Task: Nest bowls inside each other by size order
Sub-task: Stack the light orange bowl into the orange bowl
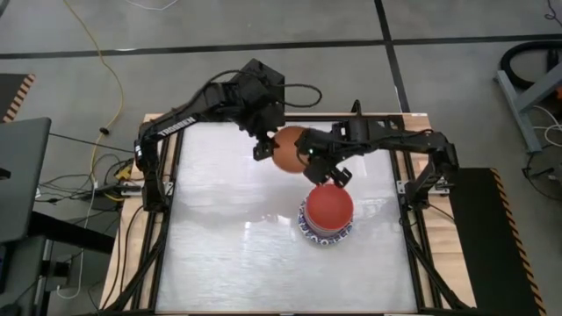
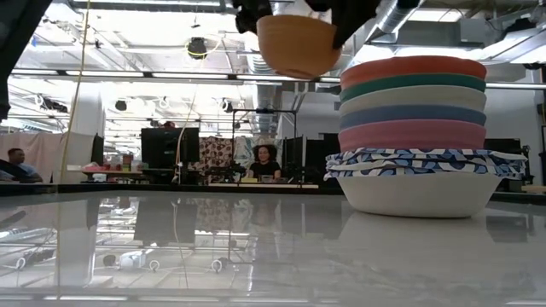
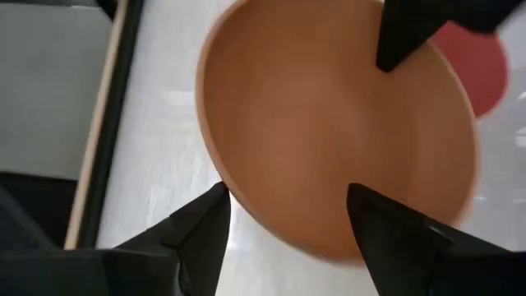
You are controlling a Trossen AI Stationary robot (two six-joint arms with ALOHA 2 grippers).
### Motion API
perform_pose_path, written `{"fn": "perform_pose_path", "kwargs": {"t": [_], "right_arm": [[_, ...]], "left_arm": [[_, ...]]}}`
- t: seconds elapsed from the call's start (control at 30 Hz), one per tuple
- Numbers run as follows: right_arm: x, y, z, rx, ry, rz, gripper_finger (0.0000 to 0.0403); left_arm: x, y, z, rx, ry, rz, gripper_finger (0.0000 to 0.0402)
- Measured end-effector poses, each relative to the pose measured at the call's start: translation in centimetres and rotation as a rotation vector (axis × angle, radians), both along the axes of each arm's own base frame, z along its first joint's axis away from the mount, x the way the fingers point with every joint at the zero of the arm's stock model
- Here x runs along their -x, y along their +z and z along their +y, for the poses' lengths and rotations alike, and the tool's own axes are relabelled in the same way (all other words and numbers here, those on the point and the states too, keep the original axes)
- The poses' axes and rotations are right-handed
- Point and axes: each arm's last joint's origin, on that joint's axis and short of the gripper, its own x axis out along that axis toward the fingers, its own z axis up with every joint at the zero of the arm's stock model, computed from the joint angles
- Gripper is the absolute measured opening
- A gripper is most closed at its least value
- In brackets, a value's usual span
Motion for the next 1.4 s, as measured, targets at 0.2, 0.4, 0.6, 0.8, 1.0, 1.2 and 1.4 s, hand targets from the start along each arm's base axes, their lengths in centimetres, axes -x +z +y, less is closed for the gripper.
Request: {"fn": "perform_pose_path", "kwargs": {"t": [0.2, 0.4, 0.6, 0.8, 1.0, 1.2, 1.4], "right_arm": [[0.5, 0.0, -3.4, -0.009, -0.135, 0.001, 0.0012], [2.0, 0.0, -6.3, -0.101, -0.293, 0.027, 0.0012], [4.8, 2.0, -6.9, -0.122, -0.397, -0.037, 0.0012], [9.2, 4.1, -6.6, -0.140, -0.517, -0.128, 0.0012], [13.5, 3.1, -5.1, -0.127, -0.636, -0.123, 0.0012], [15.5, 0.6, -3.9, -0.174, -0.718, -0.100, 0.0012], [14.6, -1.4, -2.2, -0.225, -0.723, -0.084, 0.0012]], "left_arm": [[1.7, 0.6, 0.2, -0.005, 0.033, 0.070, 0.0228], [2.8, 0.5, -0.1, 0.008, -0.014, 0.139, 0.0228], [5.4, 2.8, -0.8, -0.015, -0.037, 0.081, 0.0228], [9.9, 6.1, -0.9, -0.032, -0.005, -0.077, 0.0228], [13.7, 6.2, -1.9, -0.058, 0.047, -0.209, 0.0228], [15.5, 2.1, -2.6, -0.011, 0.144, -0.297, 0.0228], [16.9, -2.6, -3.2, 0.083, 0.261, -0.333, 0.0228]]}}
